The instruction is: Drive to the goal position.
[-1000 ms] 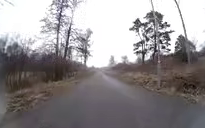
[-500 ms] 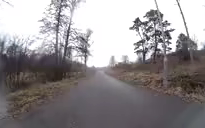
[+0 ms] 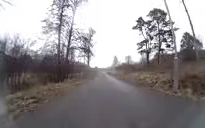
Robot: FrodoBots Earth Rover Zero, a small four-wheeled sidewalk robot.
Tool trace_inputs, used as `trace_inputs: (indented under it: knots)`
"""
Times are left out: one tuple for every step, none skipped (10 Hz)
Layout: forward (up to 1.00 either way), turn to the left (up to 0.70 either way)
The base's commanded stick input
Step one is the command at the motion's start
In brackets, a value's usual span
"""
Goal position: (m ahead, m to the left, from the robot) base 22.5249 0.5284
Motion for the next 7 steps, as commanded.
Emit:
trace_inputs:
  knots:
    - [0.70, 0.00]
    - [0.70, 0.00]
    - [0.70, 0.00]
    - [0.70, 0.00]
    - [0.70, 0.00]
    - [0.70, 0.00]
    - [0.70, 0.00]
